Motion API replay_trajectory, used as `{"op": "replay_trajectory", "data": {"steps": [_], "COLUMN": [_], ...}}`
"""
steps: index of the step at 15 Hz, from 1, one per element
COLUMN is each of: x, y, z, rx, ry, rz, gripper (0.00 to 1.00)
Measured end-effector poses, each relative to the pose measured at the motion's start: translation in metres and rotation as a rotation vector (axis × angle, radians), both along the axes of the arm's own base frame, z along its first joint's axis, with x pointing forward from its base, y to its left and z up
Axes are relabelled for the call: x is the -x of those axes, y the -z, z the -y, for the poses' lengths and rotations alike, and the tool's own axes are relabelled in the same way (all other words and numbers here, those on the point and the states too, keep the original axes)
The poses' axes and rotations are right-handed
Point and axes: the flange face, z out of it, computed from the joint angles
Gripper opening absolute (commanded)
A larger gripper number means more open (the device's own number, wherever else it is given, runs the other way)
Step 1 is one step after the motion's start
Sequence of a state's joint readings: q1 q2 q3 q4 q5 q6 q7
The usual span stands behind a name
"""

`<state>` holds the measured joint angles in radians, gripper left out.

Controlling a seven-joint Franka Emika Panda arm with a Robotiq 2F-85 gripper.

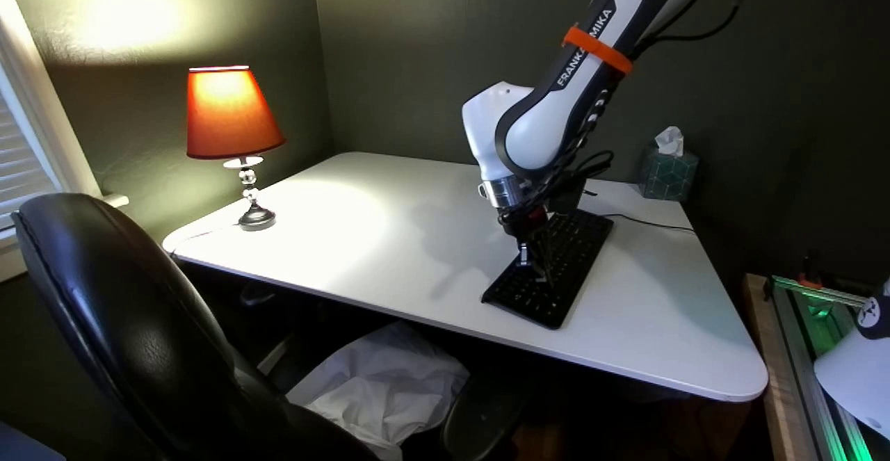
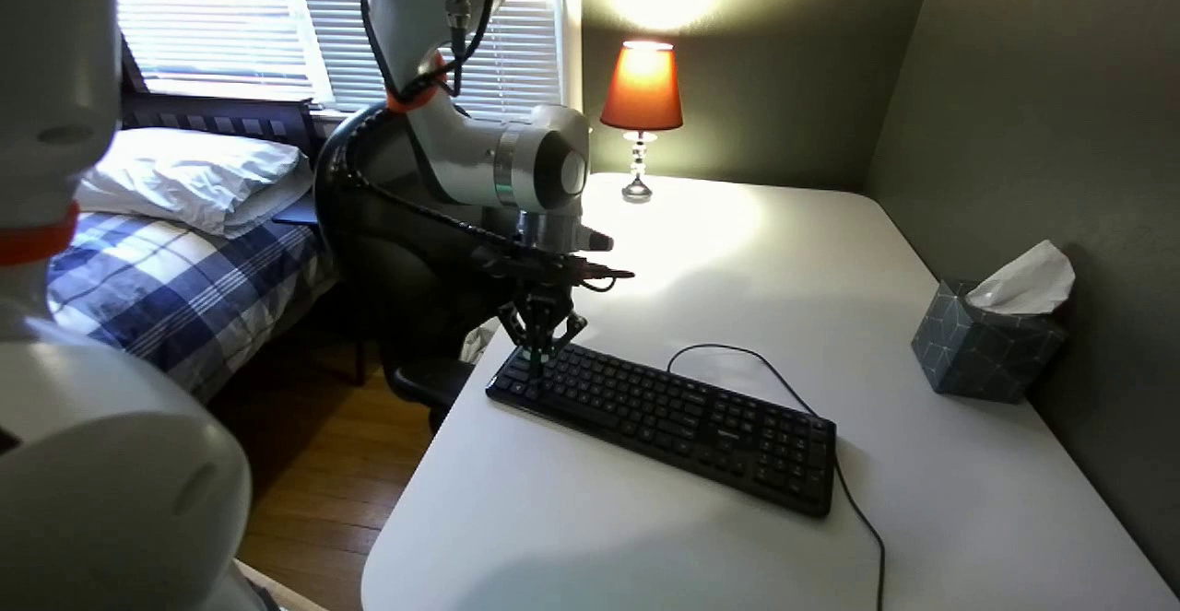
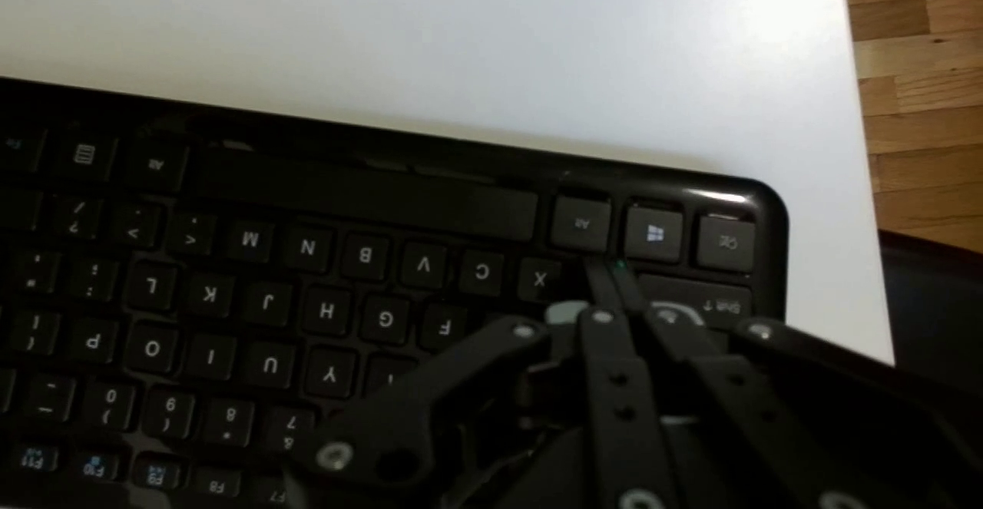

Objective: Press a button on the bottom left of the keyboard

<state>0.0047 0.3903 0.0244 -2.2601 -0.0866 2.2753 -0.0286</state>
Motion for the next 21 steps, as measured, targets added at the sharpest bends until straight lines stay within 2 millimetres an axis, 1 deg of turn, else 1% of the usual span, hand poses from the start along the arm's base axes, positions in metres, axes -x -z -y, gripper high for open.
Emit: {"op": "replay_trajectory", "data": {"steps": [21], "x": [-0.0015], "y": [0.0073], "z": [0.0009], "rx": [-0.014], "ry": [-0.015], "rz": [-0.019], "gripper": [0.00]}}
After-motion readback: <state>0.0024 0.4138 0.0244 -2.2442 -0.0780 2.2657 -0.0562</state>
